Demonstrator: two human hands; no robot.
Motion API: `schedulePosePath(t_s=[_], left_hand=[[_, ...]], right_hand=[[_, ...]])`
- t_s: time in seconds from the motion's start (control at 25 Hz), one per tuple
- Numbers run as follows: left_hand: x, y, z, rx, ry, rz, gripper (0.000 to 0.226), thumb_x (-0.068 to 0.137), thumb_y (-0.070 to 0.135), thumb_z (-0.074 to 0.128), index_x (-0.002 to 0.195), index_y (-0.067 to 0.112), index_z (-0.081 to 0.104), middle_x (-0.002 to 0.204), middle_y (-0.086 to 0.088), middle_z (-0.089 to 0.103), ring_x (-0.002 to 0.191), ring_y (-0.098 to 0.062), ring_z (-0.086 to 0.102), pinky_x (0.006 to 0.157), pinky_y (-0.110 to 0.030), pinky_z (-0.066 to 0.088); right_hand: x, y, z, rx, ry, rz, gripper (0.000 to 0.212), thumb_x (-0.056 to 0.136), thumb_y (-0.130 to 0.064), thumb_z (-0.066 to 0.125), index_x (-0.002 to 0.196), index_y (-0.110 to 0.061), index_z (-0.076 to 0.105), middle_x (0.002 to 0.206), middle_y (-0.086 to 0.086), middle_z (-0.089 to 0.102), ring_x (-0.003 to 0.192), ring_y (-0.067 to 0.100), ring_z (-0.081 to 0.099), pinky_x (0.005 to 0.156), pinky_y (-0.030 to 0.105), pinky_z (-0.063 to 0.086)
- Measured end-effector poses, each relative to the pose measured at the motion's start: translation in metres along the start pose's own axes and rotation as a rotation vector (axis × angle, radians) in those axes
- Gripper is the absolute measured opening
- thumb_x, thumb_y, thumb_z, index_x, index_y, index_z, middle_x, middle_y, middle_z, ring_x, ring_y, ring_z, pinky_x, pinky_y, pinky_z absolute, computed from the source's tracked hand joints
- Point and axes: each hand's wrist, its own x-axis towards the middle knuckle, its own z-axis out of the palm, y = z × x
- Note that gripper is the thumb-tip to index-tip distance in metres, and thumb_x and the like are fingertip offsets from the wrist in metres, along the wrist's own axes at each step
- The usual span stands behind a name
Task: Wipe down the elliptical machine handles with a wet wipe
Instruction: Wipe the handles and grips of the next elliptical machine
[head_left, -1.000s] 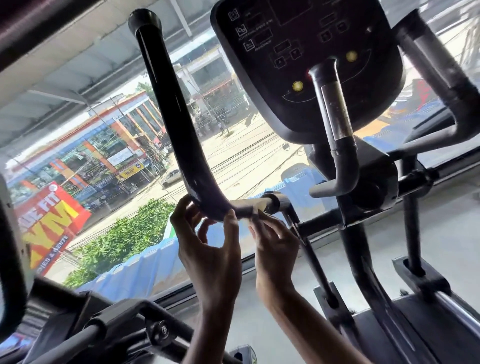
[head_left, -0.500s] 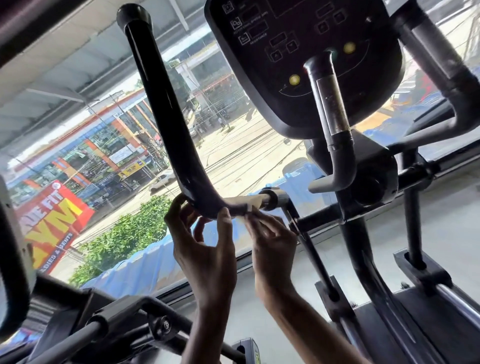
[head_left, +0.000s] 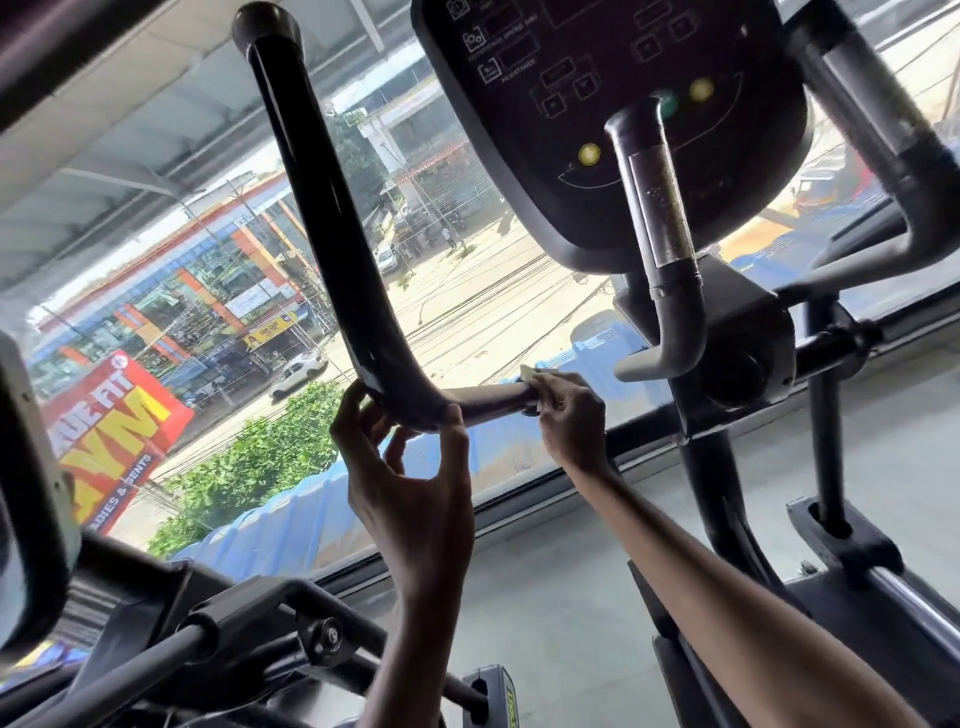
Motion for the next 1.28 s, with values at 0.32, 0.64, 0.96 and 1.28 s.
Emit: schedulePosePath(t_s=[0.32,0.64,0.96,1.28], left_hand=[[-0.003,-0.003,0.007,0.015,0.029,0.001,0.067,0.079,0.015,0.076,0.138,0.014,0.043,0.109,0.021,0.059,0.103,-0.014,0.061,0.09,-0.039,0.057],[-0.007,-0.005,0.013,0.028,0.082,-0.022,0.065,0.082,0.006,0.075,0.138,0.015,0.044,0.107,0.009,0.061,0.099,-0.01,0.06,0.09,-0.031,0.055],[-0.008,-0.008,0.018,0.038,0.134,-0.014,0.064,0.079,0.009,0.073,0.137,0.011,0.045,0.103,0.02,0.062,0.097,-0.011,0.061,0.086,-0.03,0.054],[-0.011,-0.004,0.021,0.051,0.132,-0.013,0.068,0.08,0.011,0.072,0.141,0.012,0.043,0.103,0.03,0.06,0.101,-0.012,0.06,0.09,-0.032,0.055]], right_hand=[[0.0,0.01,-0.012,-0.086,-0.071,-0.318,0.059,0.084,0.016,0.056,0.132,-0.018,0.064,0.12,0.002,0.071,0.115,0.017,0.06,0.095,0.045,0.055],[-0.02,0.003,-0.017,-0.041,-0.051,-0.361,0.054,0.088,0.014,0.055,0.135,-0.011,0.061,0.129,0.001,0.068,0.111,0.023,0.067,0.102,0.022,0.046],[-0.055,-0.07,-0.038,0.238,-0.043,-0.548,0.038,0.096,0.008,0.055,0.13,-0.006,0.064,0.13,0.004,0.067,0.119,0.02,0.062,0.103,0.024,0.046],[-0.001,0.012,-0.022,-0.132,-0.152,-0.304,0.059,0.081,0.016,0.057,0.133,-0.013,0.063,0.106,0.006,0.076,0.091,0.027,0.068,0.089,0.026,0.05]])
